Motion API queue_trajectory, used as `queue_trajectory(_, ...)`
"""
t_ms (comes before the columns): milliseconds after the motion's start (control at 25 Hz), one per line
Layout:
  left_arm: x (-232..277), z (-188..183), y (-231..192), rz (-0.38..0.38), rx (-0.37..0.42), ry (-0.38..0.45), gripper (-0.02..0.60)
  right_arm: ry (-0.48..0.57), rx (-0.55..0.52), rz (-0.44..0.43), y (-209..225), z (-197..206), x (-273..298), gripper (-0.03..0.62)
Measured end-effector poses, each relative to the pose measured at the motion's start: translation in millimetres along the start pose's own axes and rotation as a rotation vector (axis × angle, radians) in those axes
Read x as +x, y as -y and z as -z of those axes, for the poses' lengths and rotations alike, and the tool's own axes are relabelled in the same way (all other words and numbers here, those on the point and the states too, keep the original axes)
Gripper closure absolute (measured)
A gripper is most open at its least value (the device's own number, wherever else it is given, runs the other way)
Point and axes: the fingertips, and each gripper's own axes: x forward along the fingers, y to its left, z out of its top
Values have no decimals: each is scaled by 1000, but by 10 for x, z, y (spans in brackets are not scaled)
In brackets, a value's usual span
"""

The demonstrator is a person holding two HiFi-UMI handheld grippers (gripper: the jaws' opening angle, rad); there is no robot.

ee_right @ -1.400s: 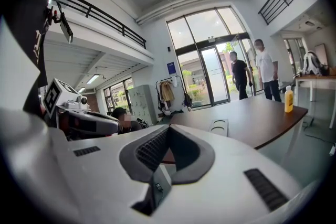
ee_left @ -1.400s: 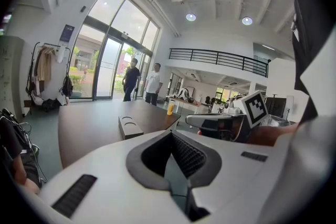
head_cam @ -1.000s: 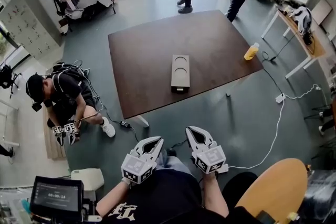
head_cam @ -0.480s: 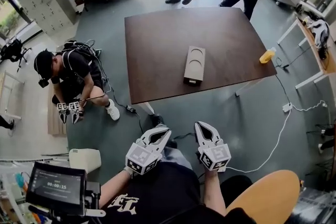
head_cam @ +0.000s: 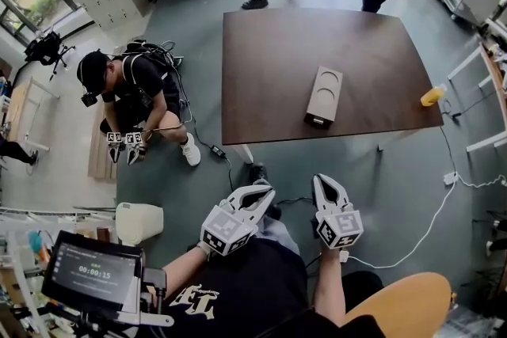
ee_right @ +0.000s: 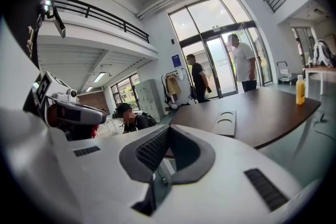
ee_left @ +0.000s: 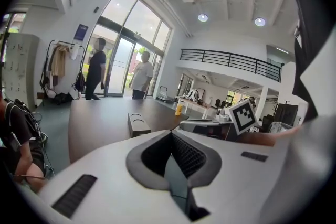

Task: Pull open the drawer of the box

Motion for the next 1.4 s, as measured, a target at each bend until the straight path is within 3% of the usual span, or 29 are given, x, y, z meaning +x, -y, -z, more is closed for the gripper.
queue_trajectory(200,84,-62,146,64,20,30,575,-9,-1,7,77,17,90,606)
queue_trajectory(400,147,-80,194,83,20,35,575,-11,23,33,232,7,195,595)
queue_trajectory(720,219,-29,130,73,-15,24,575,28,236,46,664,41,453,559)
queue_trajectory(880,209,-49,93,60,-37,28,575,32,394,49,917,175,618,539)
queue_trajectory(1160,262,-65,63,45,-70,22,575,-1,578,78,1280,454,813,530)
queue_trajectory(1400,428,-208,-320,53,-96,11,575,-20,725,122,1544,692,1319,530)
